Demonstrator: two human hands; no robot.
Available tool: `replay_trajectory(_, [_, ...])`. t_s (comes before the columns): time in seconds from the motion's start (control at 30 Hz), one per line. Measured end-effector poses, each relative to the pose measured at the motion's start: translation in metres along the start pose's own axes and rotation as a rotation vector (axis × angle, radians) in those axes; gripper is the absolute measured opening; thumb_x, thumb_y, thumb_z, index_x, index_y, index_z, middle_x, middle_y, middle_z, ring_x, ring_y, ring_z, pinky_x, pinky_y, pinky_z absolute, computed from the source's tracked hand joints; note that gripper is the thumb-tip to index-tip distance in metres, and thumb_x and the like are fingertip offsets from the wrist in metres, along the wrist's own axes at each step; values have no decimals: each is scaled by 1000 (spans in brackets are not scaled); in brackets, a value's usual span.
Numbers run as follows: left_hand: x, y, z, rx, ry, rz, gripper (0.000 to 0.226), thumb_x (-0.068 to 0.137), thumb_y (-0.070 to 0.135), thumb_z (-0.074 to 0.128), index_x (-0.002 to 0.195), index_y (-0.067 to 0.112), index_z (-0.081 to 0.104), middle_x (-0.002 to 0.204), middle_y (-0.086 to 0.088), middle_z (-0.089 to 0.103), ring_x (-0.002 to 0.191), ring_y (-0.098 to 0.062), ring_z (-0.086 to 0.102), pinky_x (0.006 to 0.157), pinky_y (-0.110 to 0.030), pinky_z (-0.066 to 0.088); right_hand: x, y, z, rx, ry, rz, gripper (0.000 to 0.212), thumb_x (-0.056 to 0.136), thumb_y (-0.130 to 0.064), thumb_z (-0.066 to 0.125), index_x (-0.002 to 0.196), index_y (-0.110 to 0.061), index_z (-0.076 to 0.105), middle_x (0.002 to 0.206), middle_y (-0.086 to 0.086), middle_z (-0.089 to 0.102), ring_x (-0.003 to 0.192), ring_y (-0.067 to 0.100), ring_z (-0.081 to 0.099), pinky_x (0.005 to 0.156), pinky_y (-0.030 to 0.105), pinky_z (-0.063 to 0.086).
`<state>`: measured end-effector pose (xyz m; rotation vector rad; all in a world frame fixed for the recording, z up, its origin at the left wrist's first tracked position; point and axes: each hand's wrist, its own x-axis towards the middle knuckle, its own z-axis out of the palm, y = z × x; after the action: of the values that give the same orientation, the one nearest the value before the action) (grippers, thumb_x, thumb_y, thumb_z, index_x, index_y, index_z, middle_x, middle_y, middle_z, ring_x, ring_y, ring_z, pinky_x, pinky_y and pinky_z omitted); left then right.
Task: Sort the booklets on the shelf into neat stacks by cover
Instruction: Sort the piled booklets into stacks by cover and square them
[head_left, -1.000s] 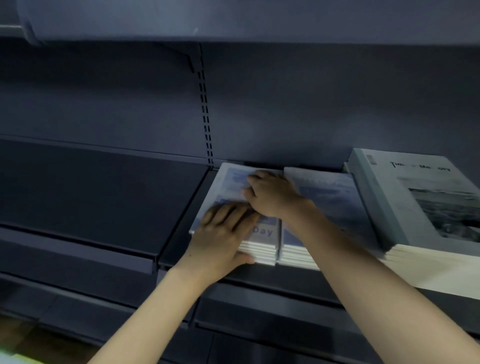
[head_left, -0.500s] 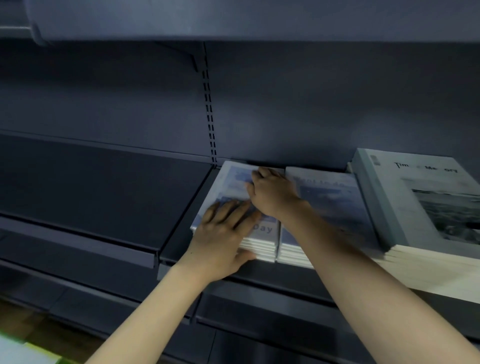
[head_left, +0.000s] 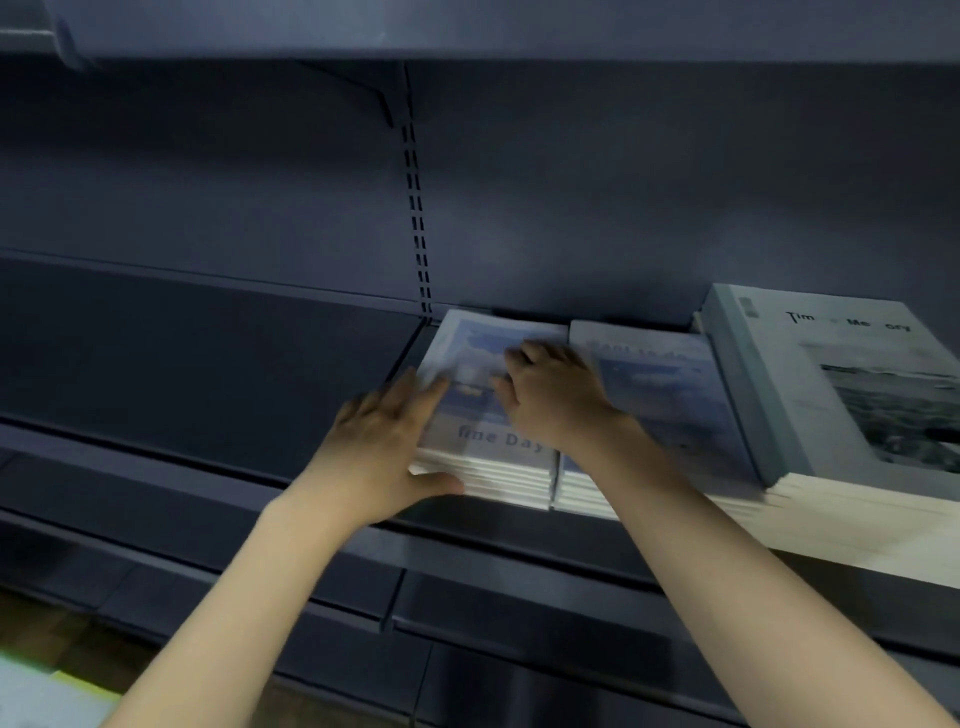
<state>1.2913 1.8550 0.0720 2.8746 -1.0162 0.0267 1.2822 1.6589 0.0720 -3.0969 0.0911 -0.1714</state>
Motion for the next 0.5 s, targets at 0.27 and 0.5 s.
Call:
replay_trajectory(0.27, [-9, -21, 10, -402, -72, -177, 99, 75, 52, 68, 143, 45, -4, 141, 1, 43, 123, -25, 45, 100, -40, 41, -81, -21, -5, 182, 562, 108, 29, 85, -23, 44, 90, -10, 69, 93, 6, 65, 85, 29, 60, 76, 36, 45])
replay_trajectory(0.5, [-19, -8, 36, -478, 106, -231, 108, 80, 36, 69, 142, 39, -19, 132, -2, 51, 107, -26, 55, 95, -42, 44, -132, -46, 32, 240, 546, 135, 23, 84, -20, 50, 86, -13, 72, 85, 2, 66, 79, 25, 60, 72, 34, 48])
